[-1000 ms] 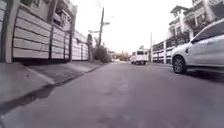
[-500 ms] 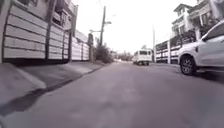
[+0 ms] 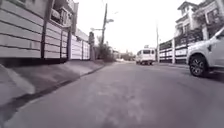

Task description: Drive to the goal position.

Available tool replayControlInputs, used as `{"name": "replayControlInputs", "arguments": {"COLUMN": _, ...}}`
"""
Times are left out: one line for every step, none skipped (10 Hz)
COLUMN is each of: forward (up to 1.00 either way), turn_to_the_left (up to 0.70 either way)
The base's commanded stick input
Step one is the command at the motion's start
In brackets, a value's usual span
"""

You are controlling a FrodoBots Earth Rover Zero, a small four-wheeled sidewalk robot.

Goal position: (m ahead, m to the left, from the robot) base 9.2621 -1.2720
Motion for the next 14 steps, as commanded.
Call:
{"name": "replayControlInputs", "arguments": {"forward": 1.00, "turn_to_the_left": -0.25}}
{"name": "replayControlInputs", "arguments": {"forward": 1.00, "turn_to_the_left": -0.40}}
{"name": "replayControlInputs", "arguments": {"forward": 1.00, "turn_to_the_left": -0.23}}
{"name": "replayControlInputs", "arguments": {"forward": 1.00, "turn_to_the_left": 0.00}}
{"name": "replayControlInputs", "arguments": {"forward": 1.00, "turn_to_the_left": 0.00}}
{"name": "replayControlInputs", "arguments": {"forward": 1.00, "turn_to_the_left": 0.00}}
{"name": "replayControlInputs", "arguments": {"forward": 1.00, "turn_to_the_left": 0.00}}
{"name": "replayControlInputs", "arguments": {"forward": 1.00, "turn_to_the_left": 0.00}}
{"name": "replayControlInputs", "arguments": {"forward": 1.00, "turn_to_the_left": 0.00}}
{"name": "replayControlInputs", "arguments": {"forward": 1.00, "turn_to_the_left": -0.01}}
{"name": "replayControlInputs", "arguments": {"forward": 1.00, "turn_to_the_left": -0.07}}
{"name": "replayControlInputs", "arguments": {"forward": 1.00, "turn_to_the_left": -0.12}}
{"name": "replayControlInputs", "arguments": {"forward": 1.00, "turn_to_the_left": -0.18}}
{"name": "replayControlInputs", "arguments": {"forward": 1.00, "turn_to_the_left": -0.33}}
